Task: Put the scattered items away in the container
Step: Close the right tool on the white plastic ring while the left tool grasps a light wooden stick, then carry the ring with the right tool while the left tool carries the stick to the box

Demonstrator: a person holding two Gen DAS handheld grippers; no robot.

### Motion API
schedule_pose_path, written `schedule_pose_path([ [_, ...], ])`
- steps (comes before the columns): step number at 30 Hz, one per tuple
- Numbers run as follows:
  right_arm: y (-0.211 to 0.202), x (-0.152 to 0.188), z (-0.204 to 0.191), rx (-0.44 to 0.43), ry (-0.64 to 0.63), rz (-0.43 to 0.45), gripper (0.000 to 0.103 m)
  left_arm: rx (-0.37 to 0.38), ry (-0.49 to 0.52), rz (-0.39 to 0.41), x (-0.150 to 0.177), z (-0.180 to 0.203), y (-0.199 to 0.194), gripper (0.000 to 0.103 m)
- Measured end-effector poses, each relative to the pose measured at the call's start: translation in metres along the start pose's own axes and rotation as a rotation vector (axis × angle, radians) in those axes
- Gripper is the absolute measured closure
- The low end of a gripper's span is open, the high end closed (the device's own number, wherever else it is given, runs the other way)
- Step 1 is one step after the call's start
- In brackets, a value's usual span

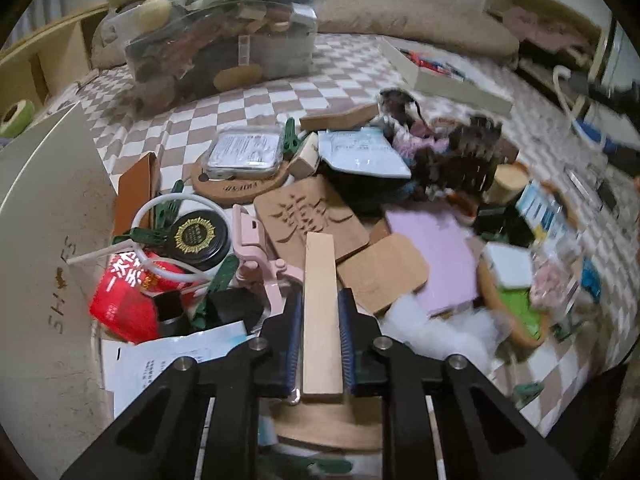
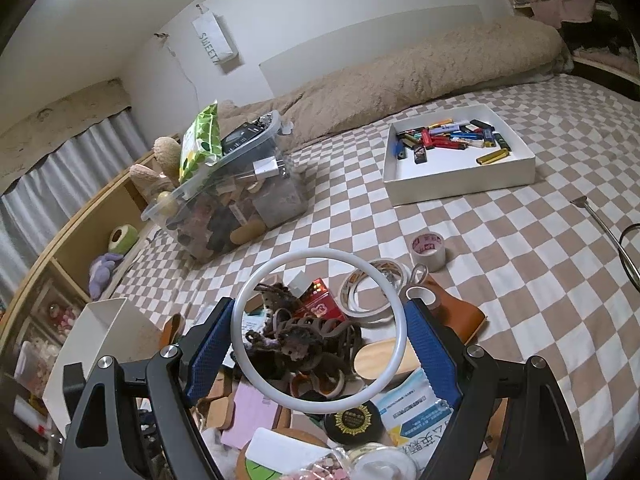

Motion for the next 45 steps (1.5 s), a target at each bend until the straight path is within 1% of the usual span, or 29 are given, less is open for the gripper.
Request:
schedule_pose_path([
  [3, 0.003, 0.003, -0.006, -0.019, 0.002, -0.014, 0.018, -0.018, 0.013, -0.014, 0.001, 0.000, 0.005, 0.085],
  [6, 0.006, 0.006, -0.013, -0.017, -0.022, -0.024, 0.018, -0.031, 0.019, -0.026, 0.002, 0.001, 0.014, 0.085],
  [10, 0.006, 0.008, -0.019, -0.026, -0.034, -0.028, 0.018, -0.050, 0.038, -0.024, -0.002, 0.004, 0.019, 0.085],
  [15, 0.005, 0.010, -0.023, -0.029, -0.044, -0.029, 0.018, -0.038, 0.002, -0.013, -0.005, -0.001, 0.018, 0.086],
  [27, -0.001, 0.007, -0.034, -0.044, -0.077, -0.006, 0.018, -0.023, -0.069, 0.088, -0.015, -0.016, -0.017, 0.086],
  [30, 0.001, 0.010, -0.040, -0.037, -0.114, -0.011, 0.018, -0.035, -0.072, 0.100, -0.016, -0.020, -0.022, 0.086],
  [39, 0.007, 0.020, -0.053, -0.011, -0.180, -0.029, 0.018, -0.016, -0.094, 0.163, -0.024, -0.028, -0.041, 0.086],
  [45, 0.007, 0.023, -0.060, 0.010, -0.209, -0.025, 0.018, -0.007, -0.116, 0.201, -0.030, -0.035, -0.054, 0.086],
])
Point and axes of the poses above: each gripper's, at about its wrist camera, not at the fingertips, and y roughly the way its jaws point, z to its right, x to its underside, the point moved 8 cm from there along y, roughly the way its jaws point
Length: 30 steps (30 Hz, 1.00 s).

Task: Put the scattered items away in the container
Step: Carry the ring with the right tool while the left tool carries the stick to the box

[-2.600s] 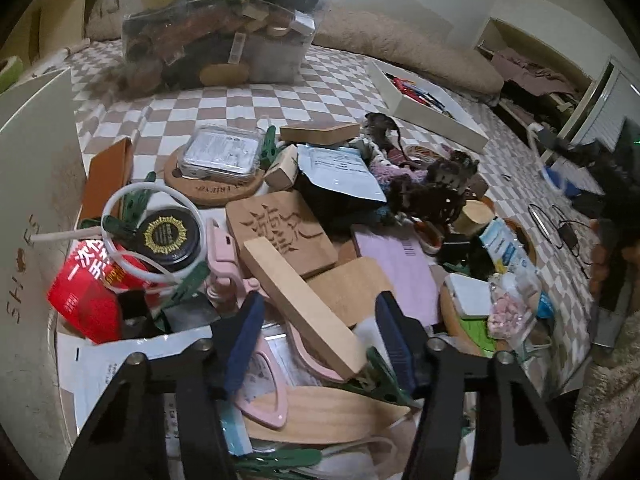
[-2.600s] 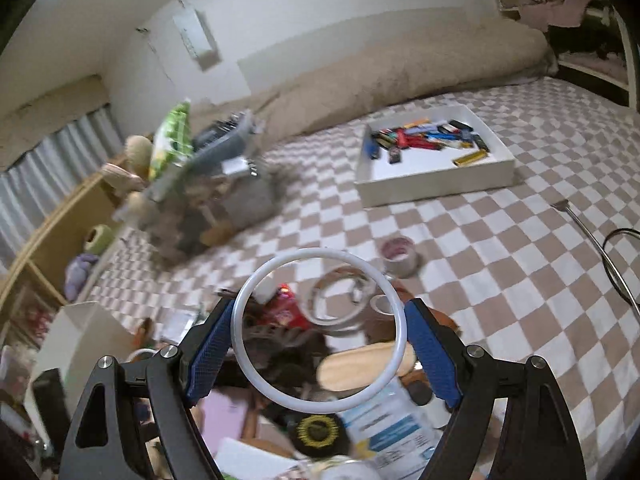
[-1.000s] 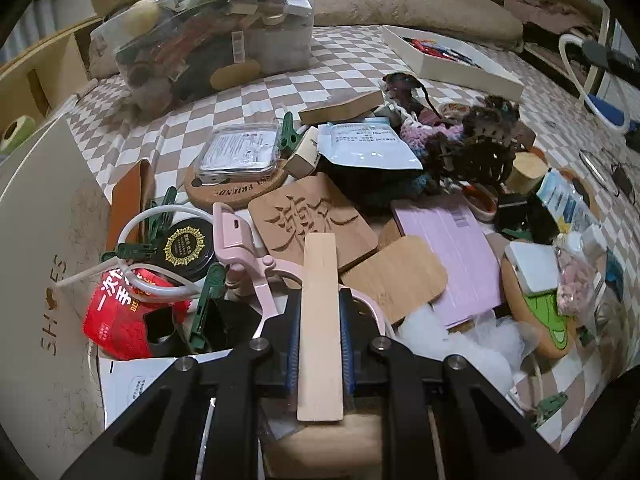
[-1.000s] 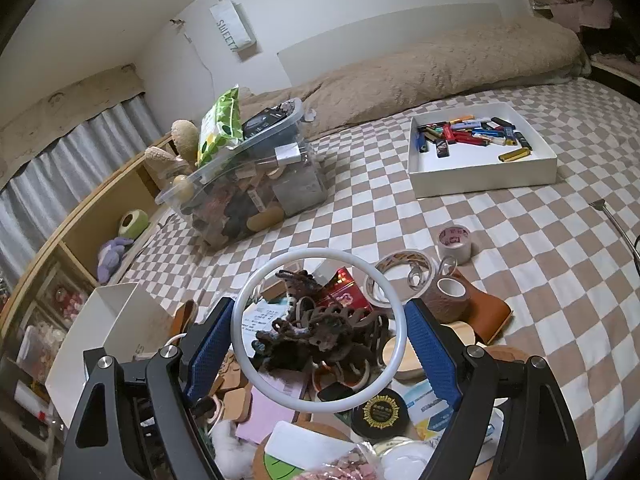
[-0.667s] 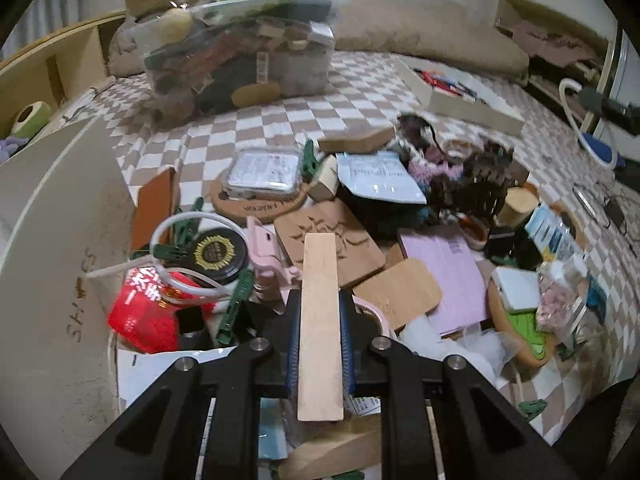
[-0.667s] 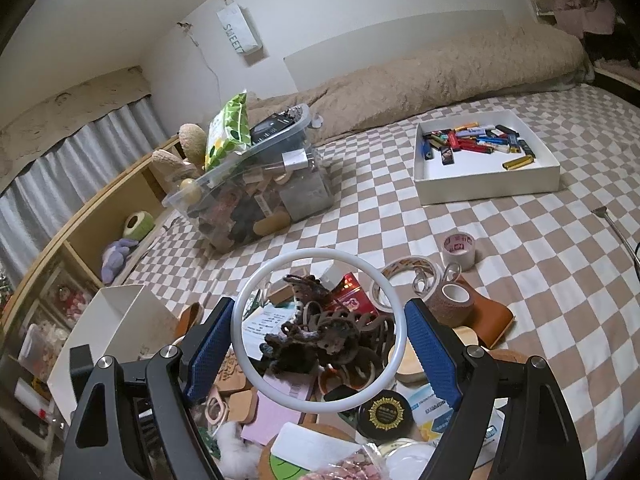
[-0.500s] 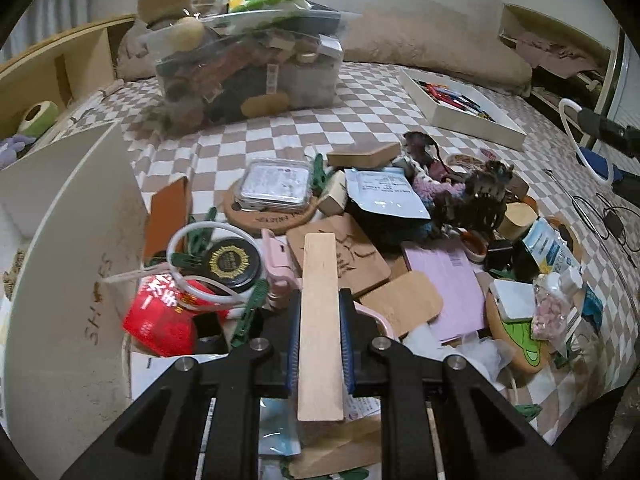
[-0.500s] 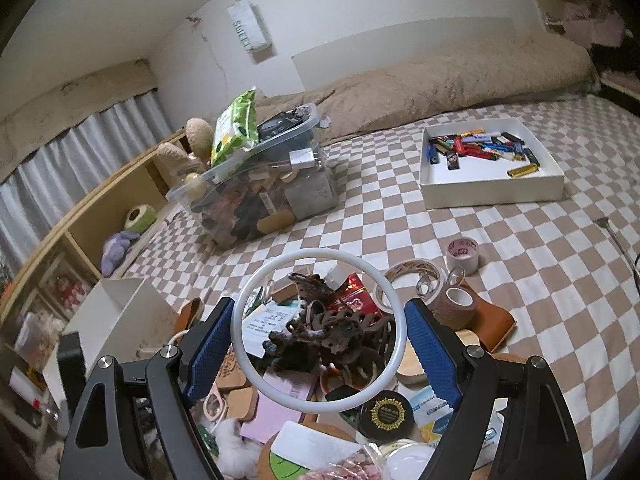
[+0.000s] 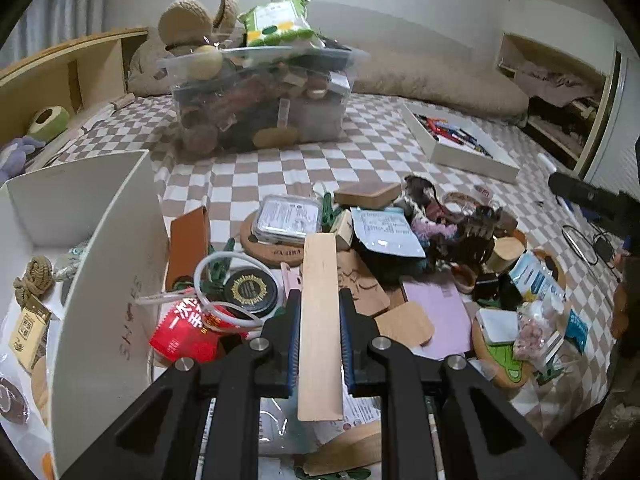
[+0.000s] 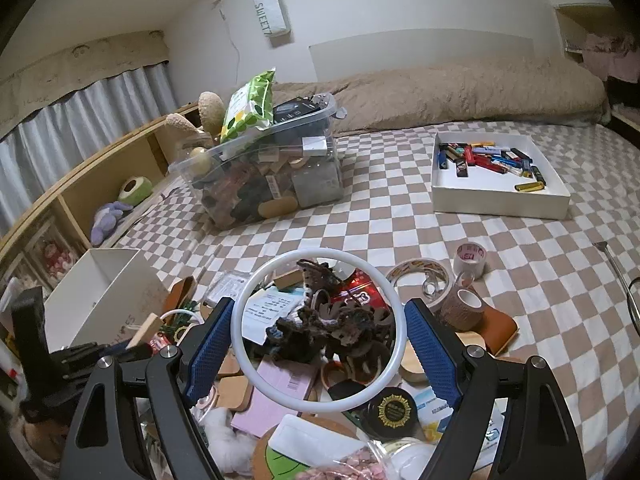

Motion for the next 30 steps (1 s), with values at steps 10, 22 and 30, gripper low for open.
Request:
schedule_pose_path([
  [10, -0.004, -0.001, -0.003, 0.046, -0.006, 0.018, 0.018, -0.001, -0.042, 0.057, -0.014, -0.011, -0.019, 0.086],
  [22, -0.016, 0.005, -0.025, 0.020, -0.011, 0.032, 0.018, -0.010, -0.083, 0.153, -0.029, -0.030, -0.052, 0.086],
  [30, -0.018, -0.003, -0.068, -0.035, -0.052, 0.054, 0.018, -0.039, -0.089, 0.219, -0.037, -0.046, -0.079, 0.086],
])
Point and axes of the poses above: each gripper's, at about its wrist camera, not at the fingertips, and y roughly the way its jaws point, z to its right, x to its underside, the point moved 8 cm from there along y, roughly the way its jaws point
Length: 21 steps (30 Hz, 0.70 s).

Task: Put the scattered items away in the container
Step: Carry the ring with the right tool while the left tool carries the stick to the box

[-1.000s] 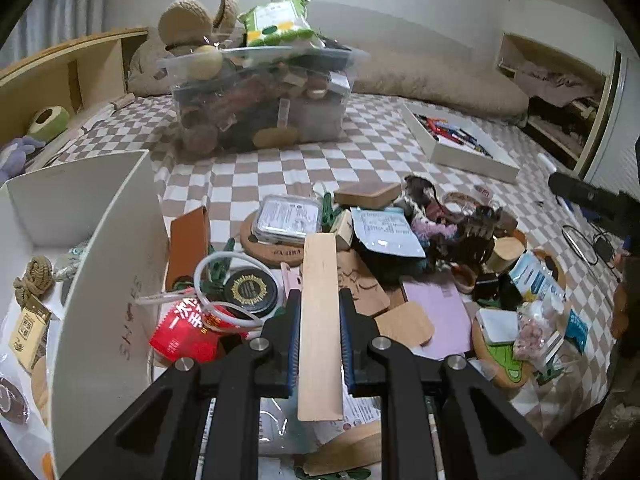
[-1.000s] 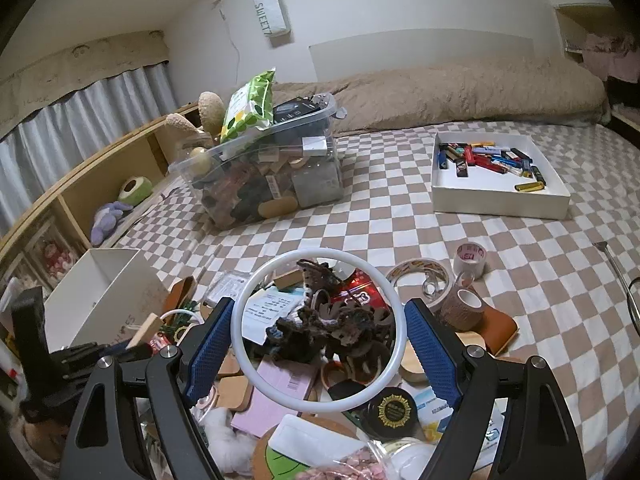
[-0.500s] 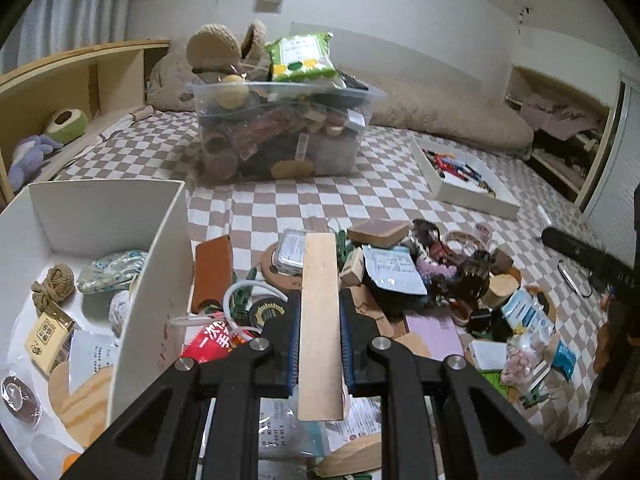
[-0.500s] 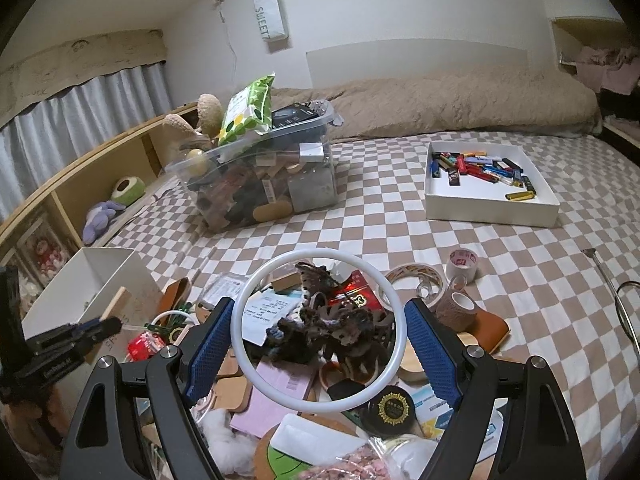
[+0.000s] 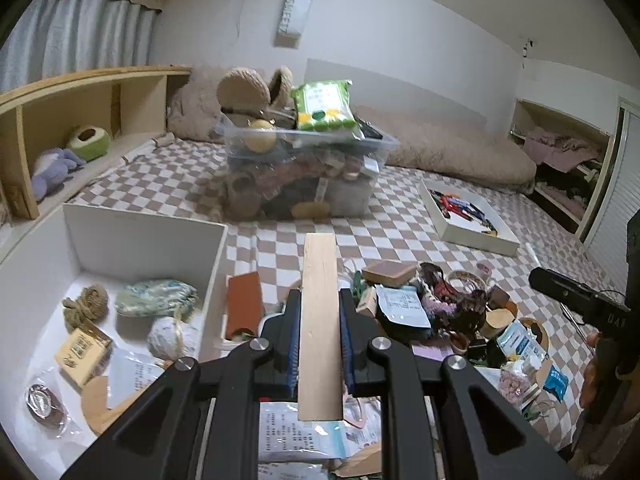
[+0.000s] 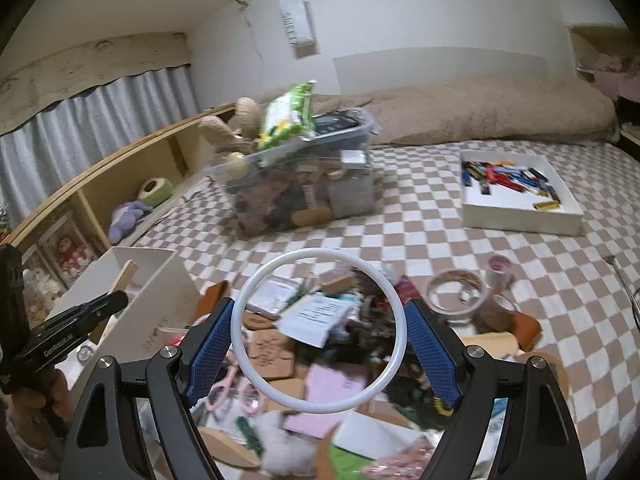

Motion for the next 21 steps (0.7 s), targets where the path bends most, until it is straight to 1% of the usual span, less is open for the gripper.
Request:
schedule_pose_path([
  [8, 0.003, -0.013, -0.052, -0.076, -0.041, 0.028, 0.018, -0.071, -0.001, 0.047, -0.011, -0.026, -0.022, 0.086],
  [16, 0.008, -0.017, -0.101, -0.160, -0.069, 0.037, 0.018, -0.109, -0.011, 0.075, -0.013, -0.052, -0.047, 0.086],
  [21, 0.009, -0.019, -0.129, -0.208, -0.082, 0.043, 0.018, -0.131, -0.032, 0.075, -0.008, -0.075, -0.060, 0.086],
])
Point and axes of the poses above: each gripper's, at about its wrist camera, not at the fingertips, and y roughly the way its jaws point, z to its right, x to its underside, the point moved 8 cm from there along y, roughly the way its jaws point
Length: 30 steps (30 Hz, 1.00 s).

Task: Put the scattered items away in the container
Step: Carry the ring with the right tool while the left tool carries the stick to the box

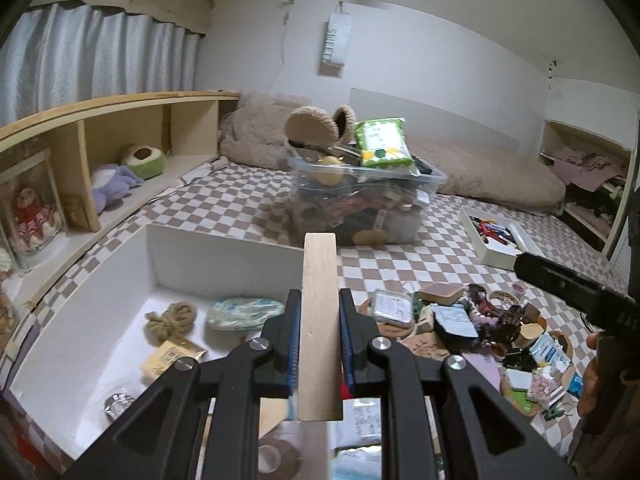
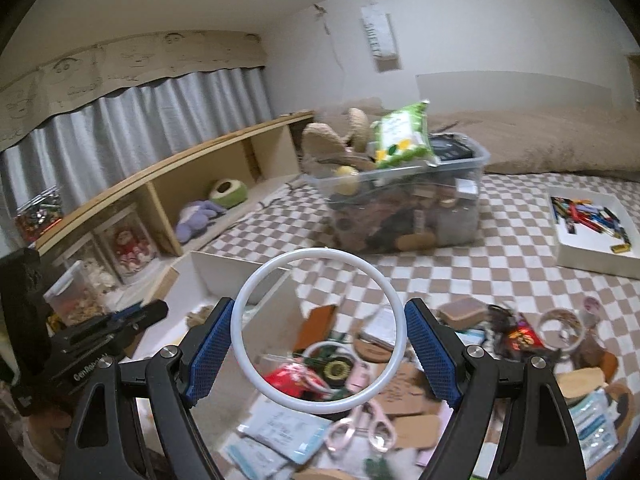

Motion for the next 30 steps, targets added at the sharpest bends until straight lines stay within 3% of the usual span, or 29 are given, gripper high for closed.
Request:
schedule_pose_path([
  [17, 0.039, 0.017, -0.092, -0.152, -0.084, -0.086, 0.018, -0.074, -0.026, -0.009, 0.007, -0.080, -0.033, 0.086],
  [30, 0.071, 0.037, -0.146, -0.249, -0.178, -0.194, 0.018, -0.009, -0.095, -0.073, 0.014, -0.115, -0.019, 0.086],
])
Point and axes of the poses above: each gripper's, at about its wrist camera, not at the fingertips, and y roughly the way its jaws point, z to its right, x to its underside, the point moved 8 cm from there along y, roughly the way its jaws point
